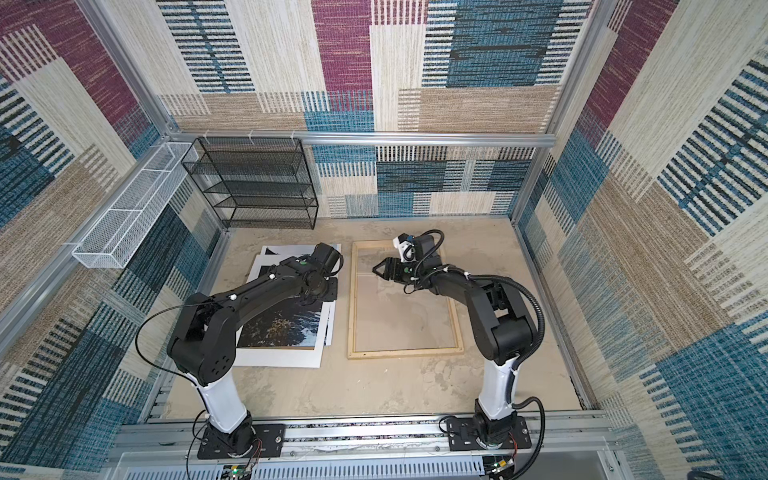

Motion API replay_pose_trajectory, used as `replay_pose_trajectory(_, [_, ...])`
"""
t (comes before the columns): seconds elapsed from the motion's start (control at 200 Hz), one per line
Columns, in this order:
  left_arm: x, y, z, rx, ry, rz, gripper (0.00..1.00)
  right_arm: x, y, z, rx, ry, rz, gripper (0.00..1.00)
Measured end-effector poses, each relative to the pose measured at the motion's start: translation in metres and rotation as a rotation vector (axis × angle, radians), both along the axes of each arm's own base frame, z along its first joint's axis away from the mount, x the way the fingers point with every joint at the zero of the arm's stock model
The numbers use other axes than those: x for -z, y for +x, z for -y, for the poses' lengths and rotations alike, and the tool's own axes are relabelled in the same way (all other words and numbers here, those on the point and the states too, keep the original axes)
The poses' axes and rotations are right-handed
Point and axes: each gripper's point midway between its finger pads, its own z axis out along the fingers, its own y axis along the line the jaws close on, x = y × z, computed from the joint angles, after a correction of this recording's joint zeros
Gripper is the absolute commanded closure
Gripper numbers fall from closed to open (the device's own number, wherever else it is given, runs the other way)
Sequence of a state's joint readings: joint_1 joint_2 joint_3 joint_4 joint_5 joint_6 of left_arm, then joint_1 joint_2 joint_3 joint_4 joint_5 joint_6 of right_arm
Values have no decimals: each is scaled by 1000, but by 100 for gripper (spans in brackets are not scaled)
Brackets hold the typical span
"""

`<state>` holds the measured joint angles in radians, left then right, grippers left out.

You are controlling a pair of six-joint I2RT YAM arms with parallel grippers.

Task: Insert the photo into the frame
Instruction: 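Reach the right gripper over the photo stack beside the left gripper while left gripper lifts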

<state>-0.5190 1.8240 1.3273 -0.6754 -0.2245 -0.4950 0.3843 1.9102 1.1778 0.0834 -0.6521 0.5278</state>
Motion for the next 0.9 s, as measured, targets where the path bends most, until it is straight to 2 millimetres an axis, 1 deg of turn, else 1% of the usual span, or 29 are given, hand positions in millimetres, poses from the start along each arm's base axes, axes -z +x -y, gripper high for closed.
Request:
replay_pose_trajectory(0.055, [3,-6,-7,-13,21,-12,67,2,-6,-19,-32,23,-14,41])
replay_pose_trajectory(0.165, [8,-19,-18,-37,46,-28,71,11,-18,-46,-74,48,-56,44])
replay_pose_trajectory(0.36, [18,-45,-33,-60,64,-69,76,16,-38,-85,-157,86,-93,46])
replay_pose_trajectory(0.426, [24,-53,-38,-68,74,-87,79,19,-45,-96,-186,96,-112,46])
replay_pose_trajectory(0.601, [36,-66,-47,-87,88,-118,83,25,-52,-118,-235,111,-134,44])
replay_pose_trajectory(0.771, [43,-71,-49,-88,90,-128,85,36,-53,-132,-257,115,-165,42])
replay_pose_trajectory(0.896, [46,-70,-49,-89,80,-122,86,46,-51,-139,-264,114,-186,40])
